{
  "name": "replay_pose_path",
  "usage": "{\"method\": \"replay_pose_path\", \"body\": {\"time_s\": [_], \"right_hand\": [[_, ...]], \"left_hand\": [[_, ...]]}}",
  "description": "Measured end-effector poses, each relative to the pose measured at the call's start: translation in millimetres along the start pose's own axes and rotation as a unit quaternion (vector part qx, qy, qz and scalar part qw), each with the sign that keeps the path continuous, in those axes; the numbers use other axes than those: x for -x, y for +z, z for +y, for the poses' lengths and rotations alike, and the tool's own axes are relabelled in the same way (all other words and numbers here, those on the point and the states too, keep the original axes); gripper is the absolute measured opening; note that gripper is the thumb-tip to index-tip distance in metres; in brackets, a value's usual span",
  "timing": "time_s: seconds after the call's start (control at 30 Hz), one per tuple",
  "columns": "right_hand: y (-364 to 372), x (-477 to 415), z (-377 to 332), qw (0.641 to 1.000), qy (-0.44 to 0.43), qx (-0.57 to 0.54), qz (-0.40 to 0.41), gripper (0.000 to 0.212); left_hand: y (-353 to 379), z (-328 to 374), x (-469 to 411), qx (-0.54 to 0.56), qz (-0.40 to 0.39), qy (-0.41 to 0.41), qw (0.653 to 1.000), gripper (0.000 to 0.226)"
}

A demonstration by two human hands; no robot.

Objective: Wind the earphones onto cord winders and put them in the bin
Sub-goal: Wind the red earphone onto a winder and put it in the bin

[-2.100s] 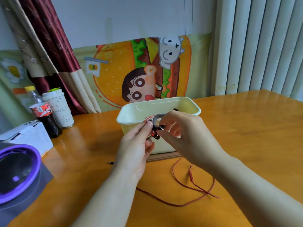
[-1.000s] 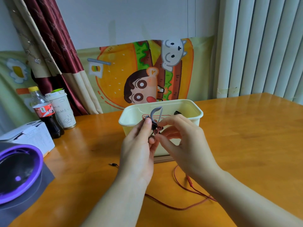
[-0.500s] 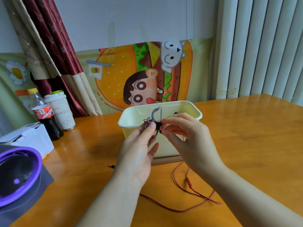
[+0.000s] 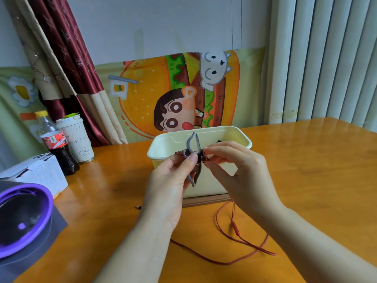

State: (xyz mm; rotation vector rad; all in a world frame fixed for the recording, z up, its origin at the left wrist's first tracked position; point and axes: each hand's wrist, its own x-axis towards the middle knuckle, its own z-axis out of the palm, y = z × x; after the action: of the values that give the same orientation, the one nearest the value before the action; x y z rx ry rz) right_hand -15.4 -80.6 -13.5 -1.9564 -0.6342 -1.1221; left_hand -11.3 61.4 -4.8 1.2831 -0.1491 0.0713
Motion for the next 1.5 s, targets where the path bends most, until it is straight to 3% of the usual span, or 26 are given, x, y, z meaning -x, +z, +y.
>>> {"method": "replay_pose_path", "body": {"time_s": [0.1, 0.27, 0.37, 0.47, 0.57, 0.7, 0.77, 0.83, 0.87, 0.93, 0.97, 1.03, 1.1, 1.27, 1.37, 1.5], "right_hand": [[-2.8, -1.9, -1.6, 1.0, 0.008, -0.016, -0.019, 0.023], [-18.4, -10.3, -1.1, 0.968, 0.166, -0.187, 0.0, 0.02], [-24.6, -14.0, 6.9, 0.967, 0.178, -0.141, -0.114, 0.035], [-20.2, -11.6, 12.8, 0.942, 0.189, -0.125, -0.249, 0.058], [-11.9, -10.2, 17.4, 0.933, 0.196, -0.17, -0.248, 0.063], [-13.4, -9.3, 22.2, 0.977, 0.108, -0.024, -0.179, 0.066], [-14.0, -8.9, 23.1, 0.982, 0.058, 0.073, -0.164, 0.057], [1.0, -15.4, 37.8, 0.963, 0.058, 0.144, -0.222, 0.029], [-0.7, -9.2, 38.3, 0.939, 0.086, 0.122, -0.308, 0.021], [-7.6, -0.1, 54.6, 0.918, 0.031, 0.144, -0.369, 0.04], [-4.4, 3.0, 48.7, 0.928, 0.01, 0.129, -0.351, 0.031], [-6.2, 1.3, 24.0, 0.954, 0.076, 0.027, -0.288, 0.015], [-14.6, 0.8, 6.2, 0.958, 0.127, -0.042, -0.254, 0.022], [-14.3, -9.1, -2.6, 0.94, 0.191, -0.085, -0.27, 0.031], [-17.2, -9.0, -9.4, 0.943, 0.186, -0.089, -0.262, 0.03], [-17.0, -10.6, -10.8, 0.965, 0.179, -0.042, -0.188, 0.034]], "left_hand": [[-1.0, -0.6, -1.3, 0.001, -0.003, -0.001, 1.0, 0.034], [-3.6, 6.4, -0.8, -0.017, -0.067, -0.014, 0.997, 0.032], [-1.4, 12.3, 3.2, -0.031, -0.133, -0.02, 0.99, 0.032], [0.2, 17.8, 8.2, -0.06, -0.183, -0.027, 0.981, 0.04], [0.6, 19.9, 10.0, -0.101, -0.201, -0.037, 0.974, 0.033], [0.0, 22.8, 11.4, -0.12, -0.212, -0.063, 0.968, 0.043], [1.7, 25.7, 14.5, -0.131, -0.223, -0.073, 0.963, 0.048], [3.3, 28.0, 17.0, -0.121, -0.224, -0.072, 0.964, 0.048], [3.8, 29.1, 17.7, -0.114, -0.22, -0.071, 0.966, 0.048], [2.9, 30.1, 16.9, -0.104, -0.212, -0.063, 0.97, 0.052], [1.5, 30.6, 15.9, -0.106, -0.205, -0.054, 0.972, 0.049], [-1.1, 32.7, 13.8, -0.12, -0.18, -0.026, 0.976, 0.049], [-4.2, 35.1, 11.0, -0.133, -0.141, 0.001, 0.981, 0.053], [-13.1, 35.1, 1.4, -0.161, -0.061, 0.036, 0.984, 0.056], [-16.5, 35.1, -0.7, -0.161, -0.07, 0.048, 0.983, 0.051], [-26.0, 37.9, -5.1, -0.126, -0.032, 0.079, 0.988, 0.039]]}}
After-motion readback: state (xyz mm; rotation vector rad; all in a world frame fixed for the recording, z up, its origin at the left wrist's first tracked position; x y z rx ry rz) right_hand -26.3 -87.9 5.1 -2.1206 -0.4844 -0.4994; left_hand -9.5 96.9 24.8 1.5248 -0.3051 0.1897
